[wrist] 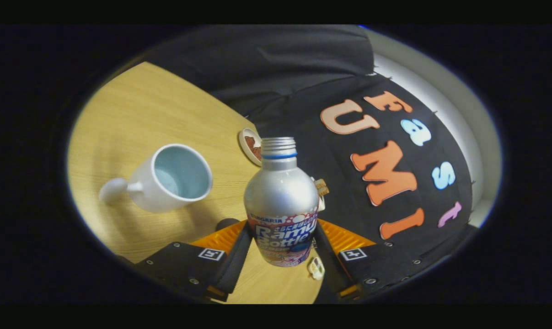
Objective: Take the bottle from table, then pour the juice into the cup, finally place the bottle on the coaster
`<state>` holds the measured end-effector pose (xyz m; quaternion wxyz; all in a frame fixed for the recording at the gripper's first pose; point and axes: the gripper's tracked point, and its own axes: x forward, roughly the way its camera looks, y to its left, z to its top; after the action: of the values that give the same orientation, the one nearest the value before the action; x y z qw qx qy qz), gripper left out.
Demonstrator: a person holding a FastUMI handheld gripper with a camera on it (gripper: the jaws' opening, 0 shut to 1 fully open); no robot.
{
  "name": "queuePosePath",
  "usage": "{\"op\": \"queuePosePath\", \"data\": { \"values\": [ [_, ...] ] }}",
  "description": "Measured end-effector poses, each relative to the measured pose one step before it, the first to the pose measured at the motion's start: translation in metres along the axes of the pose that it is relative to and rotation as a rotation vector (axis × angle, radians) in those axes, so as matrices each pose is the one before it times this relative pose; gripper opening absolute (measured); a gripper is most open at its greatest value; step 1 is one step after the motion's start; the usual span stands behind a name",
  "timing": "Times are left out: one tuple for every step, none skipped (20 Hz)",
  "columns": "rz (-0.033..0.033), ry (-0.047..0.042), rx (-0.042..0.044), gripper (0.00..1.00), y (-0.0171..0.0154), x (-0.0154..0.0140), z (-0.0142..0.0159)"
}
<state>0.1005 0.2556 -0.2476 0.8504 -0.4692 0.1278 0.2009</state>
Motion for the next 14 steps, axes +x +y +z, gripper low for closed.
{"op": "queuePosePath", "data": {
  "values": [
    [0.00129,-0.00473,0.06218,0.77,-0.00623,0.00124,0.00172],
    [0.00471,-0.00533,0.05894,0.77,-0.00455,0.00137,0.00165],
    [0.0027,-0.00612,0.06048,0.77,-0.00386,0.00111,0.00142],
    [0.00832,-0.00997,0.064,0.77,-0.00273,0.00194,0.00179],
    [0.00267,-0.0062,0.06739,0.77,-0.00392,0.00212,0.00036],
    [0.01485,-0.01138,0.06612,0.77,-0.00015,-0.00036,0.002],
    [0.00046,-0.00158,0.05717,0.77,-0.00209,0.00249,-0.00024],
    [0.00319,-0.00225,0.05208,0.77,-0.00315,0.00124,-0.00047],
    [-0.00185,-0.00795,0.04554,0.77,-0.00209,0.003,0.00028],
    [0.00675,-0.00597,0.04437,0.77,-0.0017,0.00221,0.00019],
    [0.01292,-0.00047,0.04866,0.77,0.00036,0.00242,-0.00101],
    [0.01258,0.00208,0.04813,0.77,-0.00047,0.00169,-0.00253],
    [0.01556,0.00845,0.04483,0.77,0.00167,0.00375,-0.00442],
    [0.00831,0.0005,0.04036,0.77,0.00062,0.00224,-0.00354]
  ]
}}
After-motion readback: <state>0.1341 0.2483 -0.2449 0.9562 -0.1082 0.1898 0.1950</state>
